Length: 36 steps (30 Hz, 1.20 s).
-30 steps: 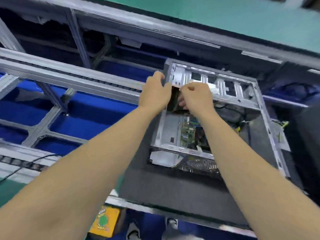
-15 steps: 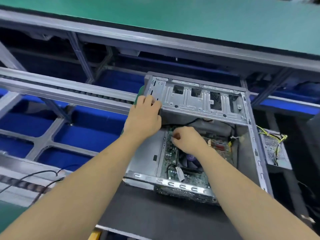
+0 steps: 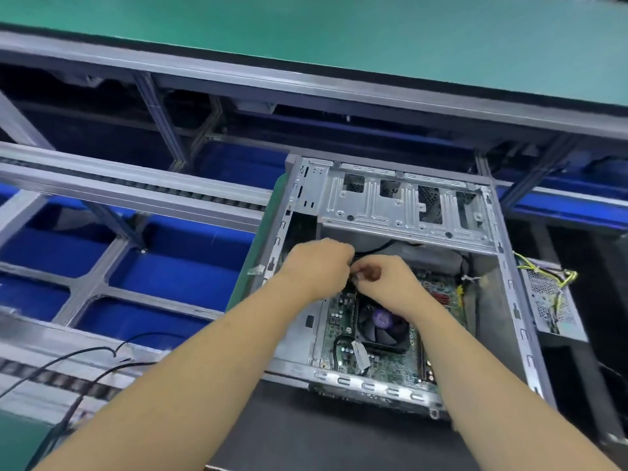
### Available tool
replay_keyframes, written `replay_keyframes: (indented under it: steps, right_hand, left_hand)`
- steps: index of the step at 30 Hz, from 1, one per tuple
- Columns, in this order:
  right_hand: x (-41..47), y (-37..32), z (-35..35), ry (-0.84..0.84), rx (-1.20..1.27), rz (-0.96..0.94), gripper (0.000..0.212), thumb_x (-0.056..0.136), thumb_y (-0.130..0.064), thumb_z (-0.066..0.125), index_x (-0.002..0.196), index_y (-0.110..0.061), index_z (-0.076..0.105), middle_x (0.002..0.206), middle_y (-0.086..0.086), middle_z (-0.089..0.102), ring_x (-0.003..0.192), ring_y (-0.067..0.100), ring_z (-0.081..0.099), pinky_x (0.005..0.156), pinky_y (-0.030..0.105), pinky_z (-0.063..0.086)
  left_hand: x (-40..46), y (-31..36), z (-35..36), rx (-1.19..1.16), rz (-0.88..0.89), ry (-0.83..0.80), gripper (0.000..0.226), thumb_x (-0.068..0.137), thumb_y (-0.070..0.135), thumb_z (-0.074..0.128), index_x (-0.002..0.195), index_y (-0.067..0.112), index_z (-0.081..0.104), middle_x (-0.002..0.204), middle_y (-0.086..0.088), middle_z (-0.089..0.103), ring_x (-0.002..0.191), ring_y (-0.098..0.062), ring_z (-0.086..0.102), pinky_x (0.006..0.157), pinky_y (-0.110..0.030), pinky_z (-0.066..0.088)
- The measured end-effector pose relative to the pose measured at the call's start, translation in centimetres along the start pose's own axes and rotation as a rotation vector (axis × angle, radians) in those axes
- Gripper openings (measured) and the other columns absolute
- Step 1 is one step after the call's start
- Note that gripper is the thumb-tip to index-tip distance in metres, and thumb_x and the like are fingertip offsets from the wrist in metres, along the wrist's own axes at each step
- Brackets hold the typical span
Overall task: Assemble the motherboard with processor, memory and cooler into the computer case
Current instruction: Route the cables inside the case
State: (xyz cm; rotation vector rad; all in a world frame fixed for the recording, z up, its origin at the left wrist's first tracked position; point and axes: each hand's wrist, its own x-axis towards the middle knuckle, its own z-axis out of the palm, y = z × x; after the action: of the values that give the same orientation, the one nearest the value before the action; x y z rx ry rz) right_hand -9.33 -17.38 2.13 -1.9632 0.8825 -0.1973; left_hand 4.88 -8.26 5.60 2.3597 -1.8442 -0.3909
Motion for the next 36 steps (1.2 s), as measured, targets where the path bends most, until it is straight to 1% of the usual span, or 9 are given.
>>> replay_keyframes:
  steps: [3,8,13,17,24,27,31,34,36]
  right_hand:
    - [-0.4,-0.5,-0.1,-0.076,0.154,-0.016,0.029,0.084,0.003,0.069,0.097,-0.022,0.074,0.071,-0.008,0.068,0.068,0.002,0.06,0.069,0.012,0.048]
    - [-0.3,-0.7,-0.3,-0.101,0.229,-0.027,0.019,0.088,0.002,0.07,0.095,-0.015,0.074,0.076,-0.001,0.065,0.07,0.009,0.057,0.07,0.015,0.047]
    - [-0.2,-0.4,-0.5,-0.117,0.185,-0.043,0.025,0.089,0.003,0.067,0.103,-0.017,0.066,0.079,-0.003,0.065,0.073,0.01,0.057,0.074,0.018,0.049]
    - [0.1,-0.4,-0.2,-0.114,0.22,0.004,0.031,0.086,0.005,0.066,0.106,-0.014,0.052,0.072,-0.007,0.064,0.066,0.008,0.052,0.07,0.016,0.047]
    - [1.0,-0.4,0.8,0.065,0.039,-0.013,0.011,0.09,-0.022,0.075,0.084,-0.016,0.067,0.053,-0.006,0.058,0.051,0.004,0.047,0.057,0.016,0.044]
    - [1.5,-0.2,1.2,0.174,-0.116,-0.025,0.016,0.09,-0.017,0.073,0.077,-0.024,0.069,0.058,-0.014,0.06,0.055,0.0,0.052,0.059,0.016,0.04]
    - [1.8,-0.3,1.3,0.146,-0.242,0.03,0.011,0.093,-0.015,0.067,0.086,-0.021,0.071,0.075,-0.008,0.069,0.074,0.008,0.063,0.065,0.019,0.046]
    - [1.8,-1.0,2.0,0.069,-0.375,-0.001,0.013,0.093,-0.015,0.063,0.095,-0.013,0.076,0.084,0.002,0.074,0.081,0.017,0.065,0.07,0.025,0.051]
    - [1.8,-1.4,2.4,0.024,-0.462,-0.011,0.017,0.094,-0.014,0.061,0.094,-0.008,0.077,0.09,0.008,0.075,0.081,0.02,0.066,0.075,0.031,0.055]
  left_hand:
    - [0.3,0.0,1.7,-0.449,-0.206,-0.153,0.027,0.089,0.005,0.048,0.107,0.012,0.067,0.098,-0.009,0.066,0.095,-0.03,0.062,0.07,-0.029,0.044]
    - [0.4,0.6,2.9,-0.734,-0.246,-0.251,0.022,0.088,-0.001,0.049,0.099,0.007,0.065,0.085,-0.006,0.062,0.08,-0.023,0.056,0.07,-0.029,0.043]
    - [0.9,0.4,2.2,-1.465,-0.595,-0.202,0.039,0.089,-0.007,0.041,0.112,0.007,0.069,0.099,-0.011,0.07,0.089,-0.021,0.063,0.095,-0.04,0.05]
    - [1.1,-0.1,1.7,-1.783,-0.666,-0.092,0.022,0.097,0.0,0.049,0.112,0.006,0.065,0.1,-0.012,0.071,0.094,-0.024,0.068,0.08,-0.032,0.054]
    - [0.9,-0.4,2.7,-1.516,-0.669,0.091,0.024,0.091,-0.005,0.058,0.11,0.008,0.062,0.096,-0.014,0.074,0.087,-0.024,0.073,0.075,-0.031,0.059]
    - [0.9,-0.1,2.3,-1.109,-0.553,0.09,0.037,0.088,-0.003,0.052,0.12,0.011,0.062,0.11,-0.011,0.07,0.101,-0.026,0.067,0.085,-0.039,0.057]
    - [0.7,-0.9,-1.2,-0.17,-0.144,0.258,0.038,0.087,0.006,0.048,0.118,0.021,0.064,0.103,-0.006,0.069,0.094,-0.03,0.064,0.066,-0.033,0.042]
    - [1.2,-2.8,-4.1,0.03,0.073,0.44,0.03,0.089,0.01,0.049,0.115,0.018,0.064,0.097,-0.006,0.067,0.091,-0.031,0.058,0.066,-0.036,0.039]
    - [1.6,-4.2,-4.1,0.092,0.003,0.482,0.031,0.091,0.013,0.05,0.121,0.015,0.06,0.11,-0.005,0.063,0.099,-0.029,0.051,0.077,-0.039,0.043]
